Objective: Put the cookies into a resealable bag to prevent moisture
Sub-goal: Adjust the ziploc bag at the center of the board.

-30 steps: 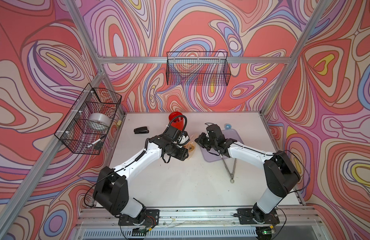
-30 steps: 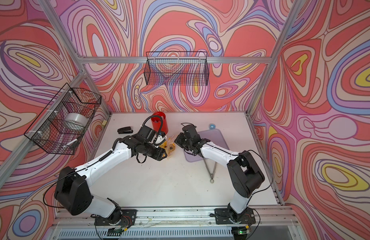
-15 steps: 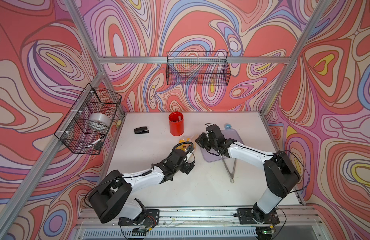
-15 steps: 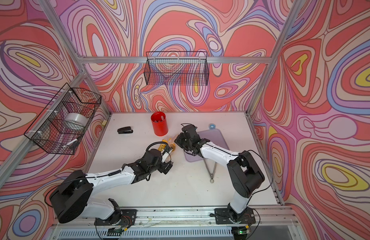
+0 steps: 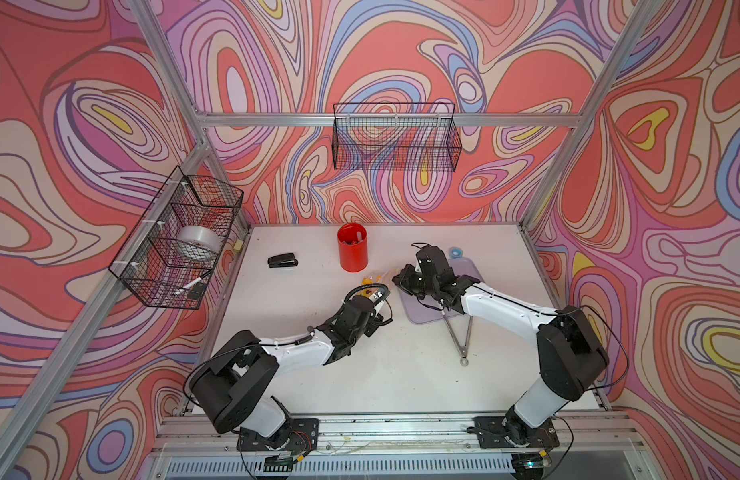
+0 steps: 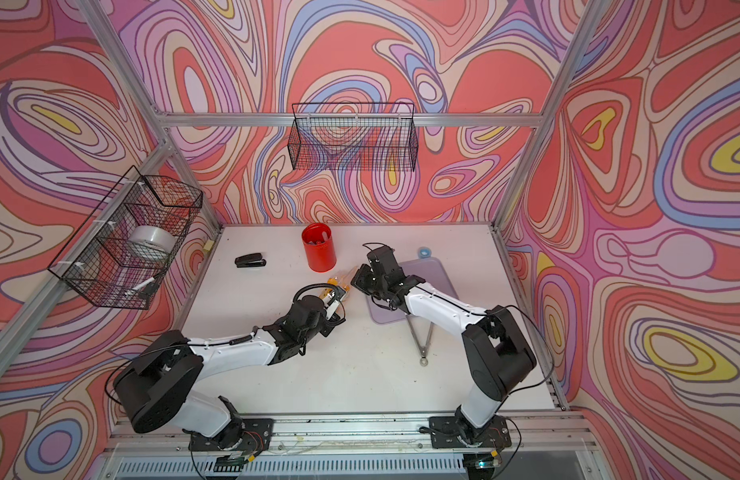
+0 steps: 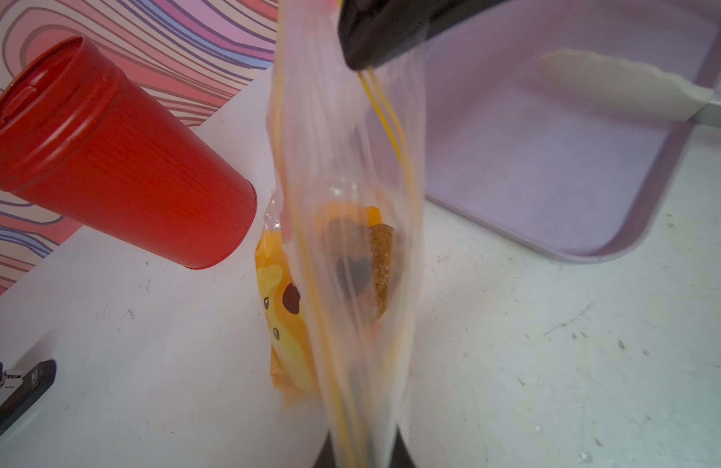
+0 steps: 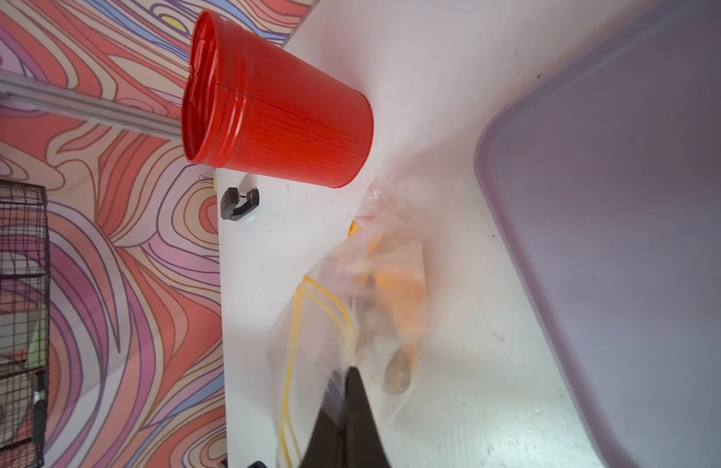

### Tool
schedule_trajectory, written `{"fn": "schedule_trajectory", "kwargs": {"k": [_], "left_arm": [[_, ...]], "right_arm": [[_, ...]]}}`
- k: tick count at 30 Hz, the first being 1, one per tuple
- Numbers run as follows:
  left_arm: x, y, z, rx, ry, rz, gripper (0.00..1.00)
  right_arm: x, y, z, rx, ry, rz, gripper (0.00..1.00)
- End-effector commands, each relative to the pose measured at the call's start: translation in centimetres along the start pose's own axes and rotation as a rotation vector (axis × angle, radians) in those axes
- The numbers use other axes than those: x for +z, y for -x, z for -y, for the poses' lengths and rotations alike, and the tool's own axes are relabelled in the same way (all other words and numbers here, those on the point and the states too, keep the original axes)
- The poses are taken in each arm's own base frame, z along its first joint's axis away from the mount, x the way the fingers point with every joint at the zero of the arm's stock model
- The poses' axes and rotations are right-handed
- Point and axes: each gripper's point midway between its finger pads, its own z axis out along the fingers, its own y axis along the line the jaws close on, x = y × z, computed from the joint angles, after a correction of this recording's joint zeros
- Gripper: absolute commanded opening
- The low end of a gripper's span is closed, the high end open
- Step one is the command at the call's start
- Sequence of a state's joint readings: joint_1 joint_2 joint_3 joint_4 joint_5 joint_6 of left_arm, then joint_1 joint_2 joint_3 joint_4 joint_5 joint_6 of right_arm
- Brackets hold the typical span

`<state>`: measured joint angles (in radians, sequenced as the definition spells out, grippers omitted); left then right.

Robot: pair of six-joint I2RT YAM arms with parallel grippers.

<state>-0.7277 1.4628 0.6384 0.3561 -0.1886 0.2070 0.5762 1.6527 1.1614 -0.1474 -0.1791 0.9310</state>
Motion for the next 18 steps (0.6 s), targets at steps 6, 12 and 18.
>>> {"fn": "schedule_trajectory", "kwargs": {"k": [6, 12, 18], "left_arm": [[-3.3, 2.6, -0.5, 0.138, -0.256, 0.050, 0.00], [-4.7, 3.8, -0.9, 0.199, -0.420, 0.001, 0.00], [-5.2, 4.2, -1.5, 0.177, -0.524, -0.041, 0.00]], "right_arm": [[-8.0, 5.2, -1.1, -0.649, -0.080, 0.137, 0.40], [-10.6, 4.0, 0.3, -1.186, -0.072, 0.114, 0.57], [-10.2, -0.8, 3.3, -1.547, 0.005, -0.013, 0.66]]}}
